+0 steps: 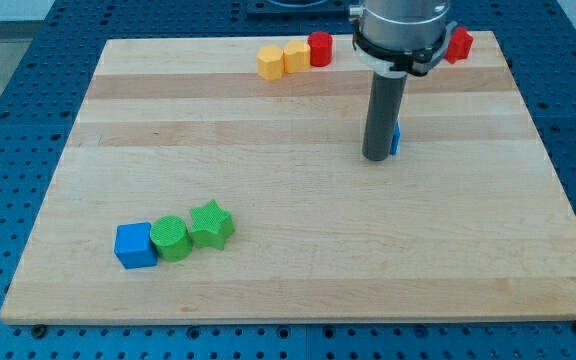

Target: Slide the blue triangle to the red star

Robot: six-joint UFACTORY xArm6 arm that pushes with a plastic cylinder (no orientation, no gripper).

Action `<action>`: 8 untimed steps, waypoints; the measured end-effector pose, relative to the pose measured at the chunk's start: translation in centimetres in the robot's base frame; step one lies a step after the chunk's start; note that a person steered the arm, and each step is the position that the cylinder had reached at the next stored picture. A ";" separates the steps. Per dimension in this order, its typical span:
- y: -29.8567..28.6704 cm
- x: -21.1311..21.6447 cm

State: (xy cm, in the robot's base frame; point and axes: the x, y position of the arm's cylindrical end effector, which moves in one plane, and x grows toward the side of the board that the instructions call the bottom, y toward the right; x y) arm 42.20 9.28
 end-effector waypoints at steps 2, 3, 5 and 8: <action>2.0 -3.7; 3.3 -5.5; 5.1 -9.7; 6.9 -13.0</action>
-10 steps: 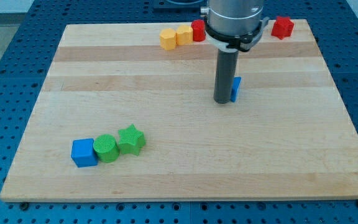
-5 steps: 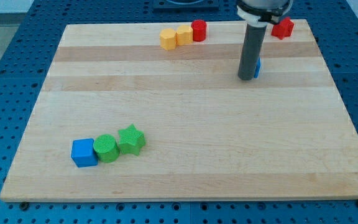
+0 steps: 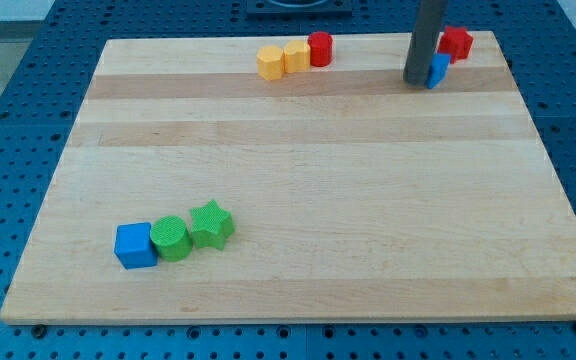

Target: Slide the blue triangle to the red star

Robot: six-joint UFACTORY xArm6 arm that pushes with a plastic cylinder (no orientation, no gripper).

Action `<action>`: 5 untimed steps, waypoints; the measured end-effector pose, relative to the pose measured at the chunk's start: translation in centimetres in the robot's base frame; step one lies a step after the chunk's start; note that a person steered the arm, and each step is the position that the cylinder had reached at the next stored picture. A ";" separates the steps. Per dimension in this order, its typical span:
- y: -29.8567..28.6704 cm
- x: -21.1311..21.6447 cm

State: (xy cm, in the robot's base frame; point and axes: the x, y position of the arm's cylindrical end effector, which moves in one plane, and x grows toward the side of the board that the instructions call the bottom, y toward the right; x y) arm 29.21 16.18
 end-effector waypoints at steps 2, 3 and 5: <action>1.6 0.0; 2.1 0.3; 3.8 0.7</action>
